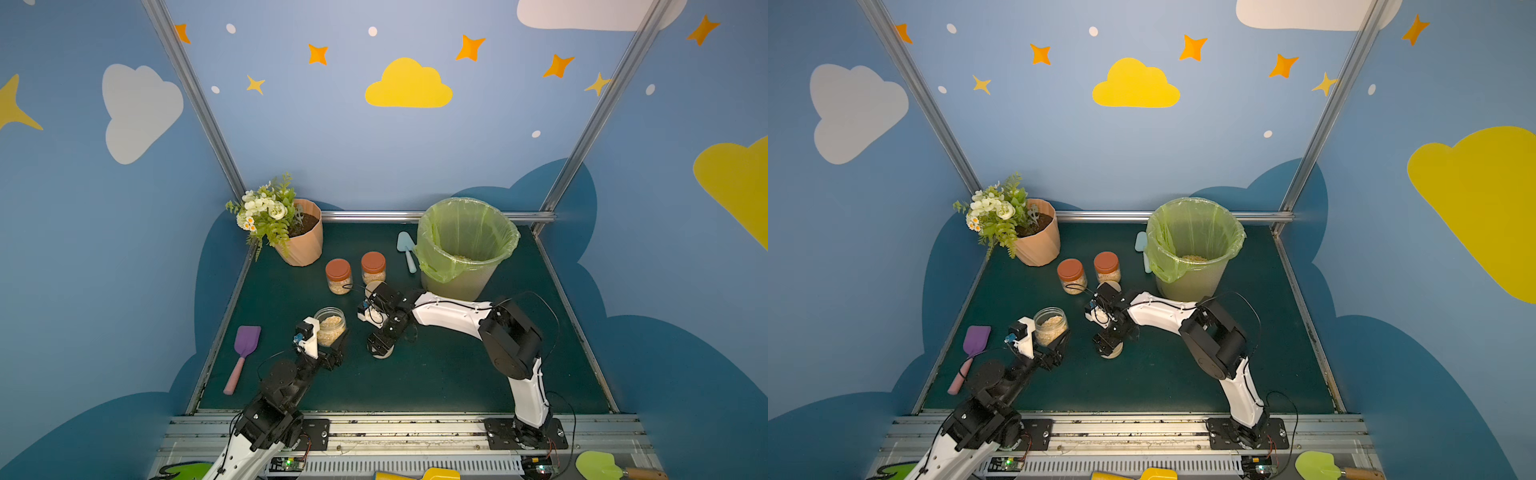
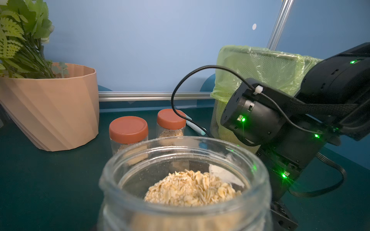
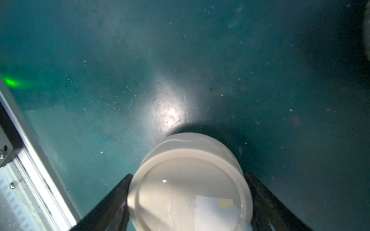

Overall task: Empty expired oatmeal from jars
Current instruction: Place the lid at the center of the board.

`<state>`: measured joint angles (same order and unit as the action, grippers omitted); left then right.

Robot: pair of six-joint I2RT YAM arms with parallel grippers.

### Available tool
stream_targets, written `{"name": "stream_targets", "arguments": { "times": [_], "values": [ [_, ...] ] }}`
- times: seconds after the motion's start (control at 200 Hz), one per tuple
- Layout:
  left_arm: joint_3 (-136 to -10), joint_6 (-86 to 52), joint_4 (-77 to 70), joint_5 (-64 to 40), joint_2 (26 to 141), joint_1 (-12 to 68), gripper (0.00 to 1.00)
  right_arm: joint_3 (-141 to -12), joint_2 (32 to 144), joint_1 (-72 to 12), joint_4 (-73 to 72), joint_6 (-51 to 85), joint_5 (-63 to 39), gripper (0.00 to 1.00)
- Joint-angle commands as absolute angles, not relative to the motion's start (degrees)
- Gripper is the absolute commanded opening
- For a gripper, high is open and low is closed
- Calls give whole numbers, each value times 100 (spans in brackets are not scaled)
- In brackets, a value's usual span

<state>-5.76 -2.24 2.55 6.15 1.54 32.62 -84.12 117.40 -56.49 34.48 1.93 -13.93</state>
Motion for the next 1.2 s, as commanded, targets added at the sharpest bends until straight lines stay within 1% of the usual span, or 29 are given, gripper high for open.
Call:
{"name": "stream_targets", "arguments": {
  "times": [0.0,0.105,0.3,0.33,0.405,0.42,0.456,0.486,0.506,0.726,0.831,0.856,1.051,1.196],
  "values": [
    [-633,-261,-69,545,88,3238,4,-8589,11565,-5679,3688,346,-1121,83],
    [-633,-254,-88,532,92,3242,4,-8740,11650,-5700,3826,321,-1036,83],
    [-633,-224,-88,505,69,3242,4,-8772,11710,-5798,3741,479,-428,83],
    [-632,-223,-88,492,75,3240,4,-8761,11692,-5817,3739,495,-354,87],
    [-633,-237,-88,484,62,3239,4,-8824,11730,-5833,3849,478,-378,87],
    [-633,-232,-94,477,62,3238,4,-8833,11751,-5840,3881,479,-363,89],
    [-628,-229,-97,467,62,3241,4,-8850,11776,-5852,3915,478,-352,90],
    [-623,-234,-105,458,61,3238,4,-8846,11778,-5862,3923,481,-347,95],
    [-622,-235,-104,457,61,3243,4,-8834,11793,-5871,3928,484,-344,96],
    [-633,-244,-105,457,62,3241,4,-8831,11695,-5958,3996,511,-240,96],
    [-642,-263,-113,439,70,3235,4,-8765,11511,-5968,4038,521,-123,96],
    [-648,-268,-114,439,77,3237,4,-8746,11467,-5968,4049,520,-78,99],
    [-744,-260,-112,431,129,3246,4,-8569,10983,-5960,4086,537,116,99],
    [-817,-220,-310,328,418,3242,4,-8511,10599,-5912,4214,504,218,99]
  ]
}}
